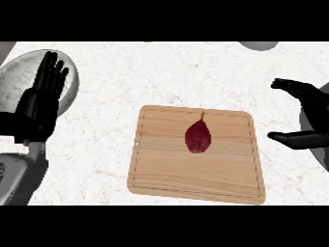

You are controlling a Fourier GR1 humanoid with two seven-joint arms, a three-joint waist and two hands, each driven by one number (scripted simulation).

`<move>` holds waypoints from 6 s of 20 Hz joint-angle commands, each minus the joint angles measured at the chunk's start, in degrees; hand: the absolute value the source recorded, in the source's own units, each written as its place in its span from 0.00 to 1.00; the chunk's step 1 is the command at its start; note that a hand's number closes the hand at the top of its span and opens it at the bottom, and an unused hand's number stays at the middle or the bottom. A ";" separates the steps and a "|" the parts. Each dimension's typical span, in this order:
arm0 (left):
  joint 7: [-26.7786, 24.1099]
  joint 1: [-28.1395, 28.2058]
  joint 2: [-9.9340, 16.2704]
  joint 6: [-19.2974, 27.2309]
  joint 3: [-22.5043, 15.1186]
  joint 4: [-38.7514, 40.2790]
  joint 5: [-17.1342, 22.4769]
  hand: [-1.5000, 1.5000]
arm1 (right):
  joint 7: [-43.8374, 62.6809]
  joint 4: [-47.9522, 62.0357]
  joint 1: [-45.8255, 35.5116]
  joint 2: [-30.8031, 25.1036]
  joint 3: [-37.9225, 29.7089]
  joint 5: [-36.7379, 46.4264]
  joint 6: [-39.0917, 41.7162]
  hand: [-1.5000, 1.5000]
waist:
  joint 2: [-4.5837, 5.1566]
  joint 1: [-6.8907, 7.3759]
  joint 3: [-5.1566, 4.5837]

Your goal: Pick the pear from the cutting board and place it in the pot

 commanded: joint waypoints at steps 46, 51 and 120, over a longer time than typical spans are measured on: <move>5.53 2.44 -4.69 -8.24 11.60 -3.74 -6.85 0.50 | 12.84 8.29 -9.10 19.55 8.71 51.06 -0.94 0.00 | -1.30 -2.38 -0.35; 3.72 2.47 -7.69 -8.04 11.50 -1.96 -8.51 0.50 | 10.54 16.44 -14.97 21.26 5.29 52.75 1.37 0.00 | -1.23 -2.20 -0.34; 5.27 2.02 -11.14 -9.45 12.82 -3.10 -11.28 0.50 | 21.17 -34.57 26.76 -4.88 -44.66 39.35 -8.36 1.00 | -1.20 -2.58 -0.29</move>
